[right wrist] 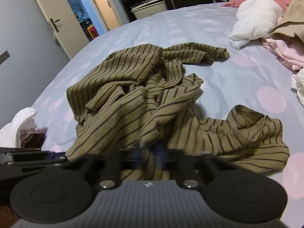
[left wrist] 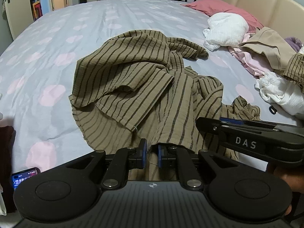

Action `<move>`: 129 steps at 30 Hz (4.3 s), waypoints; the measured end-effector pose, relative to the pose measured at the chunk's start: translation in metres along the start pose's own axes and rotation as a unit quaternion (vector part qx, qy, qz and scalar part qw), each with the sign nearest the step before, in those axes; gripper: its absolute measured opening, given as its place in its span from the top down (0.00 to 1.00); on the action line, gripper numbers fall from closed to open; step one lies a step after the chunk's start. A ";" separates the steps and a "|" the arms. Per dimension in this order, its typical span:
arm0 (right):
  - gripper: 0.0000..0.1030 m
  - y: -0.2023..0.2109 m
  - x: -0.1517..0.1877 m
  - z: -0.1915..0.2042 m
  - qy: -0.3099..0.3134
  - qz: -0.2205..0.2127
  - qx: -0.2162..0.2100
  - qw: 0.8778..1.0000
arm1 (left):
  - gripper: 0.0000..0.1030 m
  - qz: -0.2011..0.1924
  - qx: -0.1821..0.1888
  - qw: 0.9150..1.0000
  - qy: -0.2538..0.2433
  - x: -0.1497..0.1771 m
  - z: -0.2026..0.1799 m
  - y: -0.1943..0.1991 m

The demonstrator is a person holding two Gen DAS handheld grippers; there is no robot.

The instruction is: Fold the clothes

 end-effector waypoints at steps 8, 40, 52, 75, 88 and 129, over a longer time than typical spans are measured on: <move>0.98 0.083 -0.030 0.005 0.000 -0.082 -0.025 0.996 | 0.99 -0.055 0.036 0.998 -0.003 -0.009 -0.002 0.046; 0.64 0.164 0.044 -0.055 -0.004 -0.057 0.069 0.996 | 0.56 -0.046 0.092 0.985 -0.139 0.039 -0.039 0.108; 0.50 0.142 0.001 -0.046 0.021 -0.109 0.063 0.992 | 0.53 -0.079 0.044 0.979 -0.182 -0.062 -0.070 0.034; 0.31 -0.003 0.006 -0.057 0.067 0.015 0.051 0.996 | 0.79 0.010 -0.026 0.961 -0.276 -0.069 -0.060 -0.092; 0.93 0.032 -0.010 -0.052 0.049 0.014 0.008 0.999 | 0.93 -0.036 0.027 0.986 -0.161 -0.088 -0.018 -0.020; 0.53 0.122 0.104 0.047 0.169 0.061 -0.082 0.980 | 0.45 -0.001 0.162 0.978 -0.131 0.048 -0.060 0.059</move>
Point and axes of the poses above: each gripper's, at about its wrist camera, not at the fingertips, and y roughly against the way its jaws point, z to its left, x to its underside, the point moved 7 cm from there along -y, roughly the way its jaws point, and after that the axes turned 3 degrees about -x, right-handed, at the moved point
